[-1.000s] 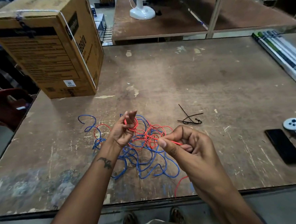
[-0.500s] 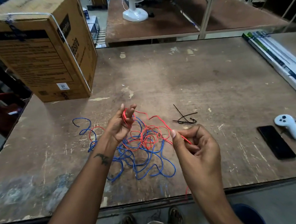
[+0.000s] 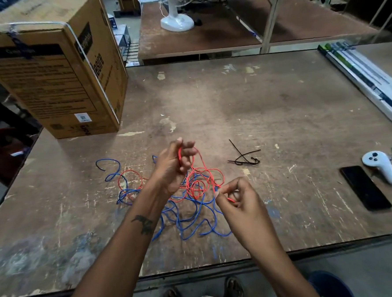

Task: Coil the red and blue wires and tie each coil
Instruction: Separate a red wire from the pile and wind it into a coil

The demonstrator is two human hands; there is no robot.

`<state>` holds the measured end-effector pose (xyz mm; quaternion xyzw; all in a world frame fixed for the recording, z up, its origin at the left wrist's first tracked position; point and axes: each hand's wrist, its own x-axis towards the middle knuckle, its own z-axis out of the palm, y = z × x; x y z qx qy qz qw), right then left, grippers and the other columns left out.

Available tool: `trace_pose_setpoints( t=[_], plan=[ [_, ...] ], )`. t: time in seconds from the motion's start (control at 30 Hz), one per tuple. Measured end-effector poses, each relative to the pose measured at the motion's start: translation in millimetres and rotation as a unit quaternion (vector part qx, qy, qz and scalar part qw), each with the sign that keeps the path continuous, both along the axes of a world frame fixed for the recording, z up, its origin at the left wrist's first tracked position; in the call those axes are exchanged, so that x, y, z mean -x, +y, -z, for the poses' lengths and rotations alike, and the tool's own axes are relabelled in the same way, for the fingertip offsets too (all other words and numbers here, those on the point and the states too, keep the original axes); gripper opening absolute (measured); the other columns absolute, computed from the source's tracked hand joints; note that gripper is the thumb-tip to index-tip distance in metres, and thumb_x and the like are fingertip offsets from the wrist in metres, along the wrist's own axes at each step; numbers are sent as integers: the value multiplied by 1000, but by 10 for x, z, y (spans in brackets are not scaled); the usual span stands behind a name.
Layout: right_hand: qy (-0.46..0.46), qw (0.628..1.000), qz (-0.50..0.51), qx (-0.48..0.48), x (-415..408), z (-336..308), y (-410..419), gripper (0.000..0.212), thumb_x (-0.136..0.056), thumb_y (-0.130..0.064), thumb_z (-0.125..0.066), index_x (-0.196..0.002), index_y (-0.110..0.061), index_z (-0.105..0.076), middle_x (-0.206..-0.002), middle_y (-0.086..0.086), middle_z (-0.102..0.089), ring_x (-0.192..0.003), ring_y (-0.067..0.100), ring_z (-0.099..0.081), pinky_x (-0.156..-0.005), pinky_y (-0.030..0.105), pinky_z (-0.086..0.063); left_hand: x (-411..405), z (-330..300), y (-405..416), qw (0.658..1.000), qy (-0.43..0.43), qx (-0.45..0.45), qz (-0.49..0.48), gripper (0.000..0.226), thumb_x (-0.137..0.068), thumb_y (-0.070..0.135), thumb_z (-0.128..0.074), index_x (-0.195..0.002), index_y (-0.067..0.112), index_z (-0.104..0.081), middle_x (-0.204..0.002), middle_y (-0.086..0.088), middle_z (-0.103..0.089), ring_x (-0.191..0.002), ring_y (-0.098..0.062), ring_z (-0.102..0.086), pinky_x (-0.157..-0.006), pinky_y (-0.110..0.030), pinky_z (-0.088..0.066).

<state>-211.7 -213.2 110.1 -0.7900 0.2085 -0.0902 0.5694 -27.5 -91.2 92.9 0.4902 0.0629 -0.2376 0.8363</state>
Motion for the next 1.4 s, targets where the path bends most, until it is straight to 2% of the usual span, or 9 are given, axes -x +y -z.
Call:
trace_pose_setpoints(
  t=[0.07, 0.23, 0.37, 0.53, 0.7, 0.93, 1.17, 1.3, 1.4],
  plan=[
    [51, 998, -40, -14, -79, 112, -30, 13, -94, -39, -60, -102, -37, -49, -77, -8, -67, -64, 14, -65, -70, 46, -60, 152, -107, -56, 997, -50, -47, 26, 42, -113, 27, -41, -88, 5, -67, -54, -2, -68, -28, -4, -46, -32, -15, -19],
    [44, 942, -40, -330, -324, 136, -12, 54, -106, -17, -62, -140, -34, -24, -129, 12, -62, -93, 39, -77, -59, 49, -66, 391, -241, -3, 984, -102, -44, 137, 51, -113, 26, -39, -74, 5, -65, -41, -6, -50, -22, -10, -35, -32, -17, -22],
    [-60, 938, -87, -332, -525, 405, -92, 71, -107, -26, -63, -159, -48, -19, -147, 10, -59, -115, 32, -74, -73, 49, -63, 458, -283, 97, 969, -100, -48, 219, 53, -113, 27, -40, -70, 9, -64, -38, -4, -37, -21, -11, -31, -28, -16, -23],
    [-142, 936, -115, -299, -649, 517, -131, 18, -110, -20, -56, -125, -16, -65, -86, 0, -63, -60, 7, -44, -54, 22, -34, 482, -301, 231, 963, -39, 13, 266, 47, -111, 28, -40, -71, 9, -57, -37, 0, -32, -20, -9, -29, -25, -14, -25],
    [-141, 946, -126, -262, -698, 466, -44, 17, -104, -26, -61, -116, -23, -74, -67, 4, -54, -45, 8, -42, -43, 24, -29, 620, -320, 118, 973, -126, 34, 189, 51, -114, 31, -35, -79, 7, -62, -42, 0, -40, -25, -13, -40, -35, -17, -33],
    [-65, 970, -235, -4, -144, 396, 236, 24, -115, -29, -44, -128, -27, -64, -72, -6, -66, -51, 5, -54, -53, 25, -43, 481, -236, 156, 938, -323, -117, 57, 61, -113, 42, -24, -113, 3, -71, -82, -16, -79, -73, -32, -78, -61, -30, -53],
    [-76, 914, -385, 102, 138, -96, 261, 26, -115, -23, -42, -137, -28, -56, -83, -6, -74, -62, 6, -67, -67, 27, -56, 352, -8, 150, 962, -255, -77, -57, 59, -118, 35, -18, -133, -1, -61, -113, -16, -80, -107, -31, -78, -83, -31, -59],
    [-146, 949, -277, 34, 25, -594, 106, 20, -114, -30, -46, -117, -24, -65, -73, -7, -66, -60, 7, -61, -64, 29, -51, 503, 29, 268, 892, -349, -286, 13, 54, -117, 35, -31, -100, 25, -81, -79, -2, -79, -75, -12, -75, -70, -33, -55],
    [-190, 965, -157, 88, -427, -752, -16, 27, -114, -29, -49, -101, -19, -71, -64, -9, -59, -60, 5, -59, -67, 27, -51, 684, 30, 274, 917, -302, -238, 104, 74, -117, 42, -24, -72, 18, -79, -48, -8, -63, -40, -25, -56, -50, -46, -46]
  ],
)
